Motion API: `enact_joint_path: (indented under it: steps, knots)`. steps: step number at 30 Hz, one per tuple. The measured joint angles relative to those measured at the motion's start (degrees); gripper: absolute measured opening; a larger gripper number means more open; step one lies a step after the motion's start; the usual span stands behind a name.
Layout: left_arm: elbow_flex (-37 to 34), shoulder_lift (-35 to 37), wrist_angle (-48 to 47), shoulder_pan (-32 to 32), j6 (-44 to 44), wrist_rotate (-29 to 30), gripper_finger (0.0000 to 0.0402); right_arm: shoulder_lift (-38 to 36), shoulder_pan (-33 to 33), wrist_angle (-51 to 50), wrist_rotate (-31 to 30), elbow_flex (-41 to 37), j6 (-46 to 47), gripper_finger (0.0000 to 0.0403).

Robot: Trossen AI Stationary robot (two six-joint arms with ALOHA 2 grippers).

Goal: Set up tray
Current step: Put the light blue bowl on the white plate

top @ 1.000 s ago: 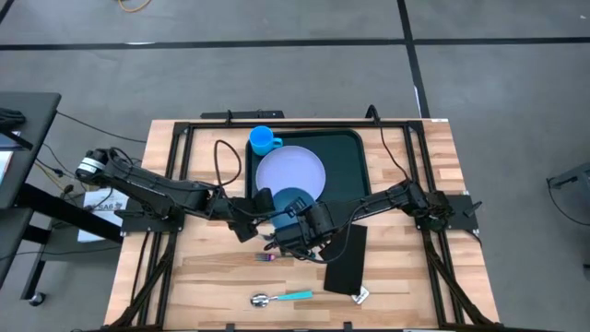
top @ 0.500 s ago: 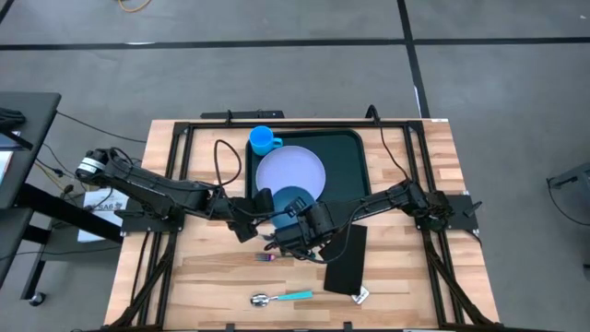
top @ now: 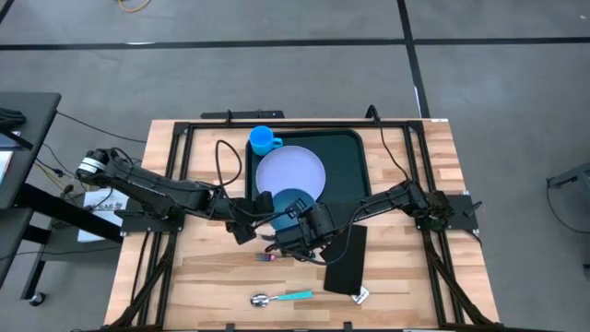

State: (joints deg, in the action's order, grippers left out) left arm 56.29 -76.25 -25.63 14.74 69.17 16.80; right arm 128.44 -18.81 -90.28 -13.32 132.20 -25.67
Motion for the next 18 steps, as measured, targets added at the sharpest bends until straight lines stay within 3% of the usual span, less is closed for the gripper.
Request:
enact_joint_path:
  steps: [18]
  knots:
    - [0.0,0.0,-0.43,0.02,-0.71,0.0,0.0001,-0.07,0.04,0.55,-0.08,0.06,0.23,0.0016]
